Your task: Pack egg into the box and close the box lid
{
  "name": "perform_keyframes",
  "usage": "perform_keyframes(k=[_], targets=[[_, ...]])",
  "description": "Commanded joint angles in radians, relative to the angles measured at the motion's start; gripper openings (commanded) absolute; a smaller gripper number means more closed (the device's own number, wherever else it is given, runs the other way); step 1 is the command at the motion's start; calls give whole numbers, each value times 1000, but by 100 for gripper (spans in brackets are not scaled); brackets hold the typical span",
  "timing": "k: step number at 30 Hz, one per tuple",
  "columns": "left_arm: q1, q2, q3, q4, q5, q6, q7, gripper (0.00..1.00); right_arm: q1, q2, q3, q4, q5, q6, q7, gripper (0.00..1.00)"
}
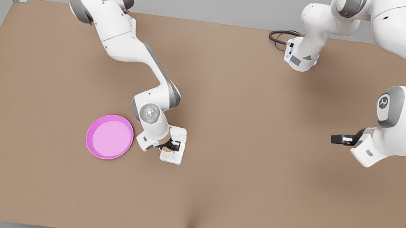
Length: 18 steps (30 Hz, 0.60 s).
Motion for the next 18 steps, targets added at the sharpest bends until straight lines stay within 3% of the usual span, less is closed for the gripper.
perform_keyframes(k=[1,2,7,9,12,13,15,18], targets=[[-1,0,0,0,1,0,0,100,0,1,0,0,0,0,2,83],[0,0,0,0,1,0,0,100,0,0,0,2,0,0,5,100],[-1,-20,-12,2,-8,-11,0,100,-12,-14,15,43,2,-20,3,100],[-12,-45,-175,-2,24,-124,-5,100,-112,-120,12,34,15,-201,-79,100],[-20,-40,-403,2,87,-141,-118,100,-342,-319,3,29,3,-429,-296,100],[-78,-12,-442,3,83,-128,-257,100,-376,-384,3,29,-12,-503,-297,100],[-336,101,-443,81,84,-68,-477,100,-457,-606,-15,-84,-41,-647,-474,100],[-518,187,-443,110,79,79,-637,100,-459,-619,-110,-77,-6,-732,-636,100]])
